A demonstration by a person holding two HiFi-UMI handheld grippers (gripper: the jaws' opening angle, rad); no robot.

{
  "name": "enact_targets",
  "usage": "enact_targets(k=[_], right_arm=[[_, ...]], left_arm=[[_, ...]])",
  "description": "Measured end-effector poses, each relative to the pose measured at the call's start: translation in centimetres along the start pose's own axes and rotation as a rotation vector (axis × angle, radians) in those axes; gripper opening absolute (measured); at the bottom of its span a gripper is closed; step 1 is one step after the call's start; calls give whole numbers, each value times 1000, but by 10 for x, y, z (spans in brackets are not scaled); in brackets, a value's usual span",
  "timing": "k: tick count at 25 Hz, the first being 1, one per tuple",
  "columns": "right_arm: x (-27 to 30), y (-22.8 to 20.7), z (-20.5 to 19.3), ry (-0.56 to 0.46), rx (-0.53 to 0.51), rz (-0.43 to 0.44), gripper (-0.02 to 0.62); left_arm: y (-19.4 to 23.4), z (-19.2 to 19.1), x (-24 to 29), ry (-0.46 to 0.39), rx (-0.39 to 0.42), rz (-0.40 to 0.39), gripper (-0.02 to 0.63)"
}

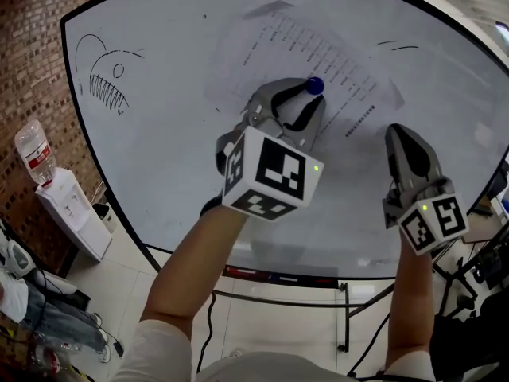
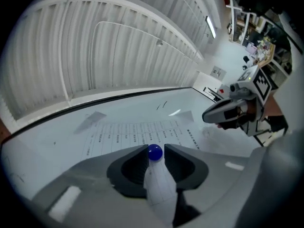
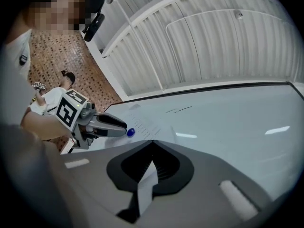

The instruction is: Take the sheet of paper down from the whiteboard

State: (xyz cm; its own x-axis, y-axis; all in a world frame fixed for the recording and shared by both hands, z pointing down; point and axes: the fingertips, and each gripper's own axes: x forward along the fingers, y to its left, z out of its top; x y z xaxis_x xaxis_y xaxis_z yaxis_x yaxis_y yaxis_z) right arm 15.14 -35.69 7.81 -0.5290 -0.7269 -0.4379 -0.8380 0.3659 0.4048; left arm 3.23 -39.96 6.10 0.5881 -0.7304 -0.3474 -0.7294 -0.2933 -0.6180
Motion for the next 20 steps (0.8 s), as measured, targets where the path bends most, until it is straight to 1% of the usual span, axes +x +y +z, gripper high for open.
enact_targets(k=[2,4,7,11,14,18,20], right_arm=[[1,-1,3,-10,-15,-8,6],[1,-5,8,-18,-45,-26,6],[0,-12,15,-36,-75,-52,6],[1,-15,22,-46,-93,-52,6],[1,-18,25,-52,-92,-53,6],[6,-23,24,-53,-105,-58,6],[10,-25,25,-52,-133,-71,6]], left_arm=[[0,3,6,39,87,16,136],[0,5,11,75,159,36,143],[1,5,15,114,218,56,153],[2,2,16,146,233,59,153],[-2,3,20,157,233,42,153],[-6,-2,25,173,198,15,156],[-5,-4,25,178,185,15,155]])
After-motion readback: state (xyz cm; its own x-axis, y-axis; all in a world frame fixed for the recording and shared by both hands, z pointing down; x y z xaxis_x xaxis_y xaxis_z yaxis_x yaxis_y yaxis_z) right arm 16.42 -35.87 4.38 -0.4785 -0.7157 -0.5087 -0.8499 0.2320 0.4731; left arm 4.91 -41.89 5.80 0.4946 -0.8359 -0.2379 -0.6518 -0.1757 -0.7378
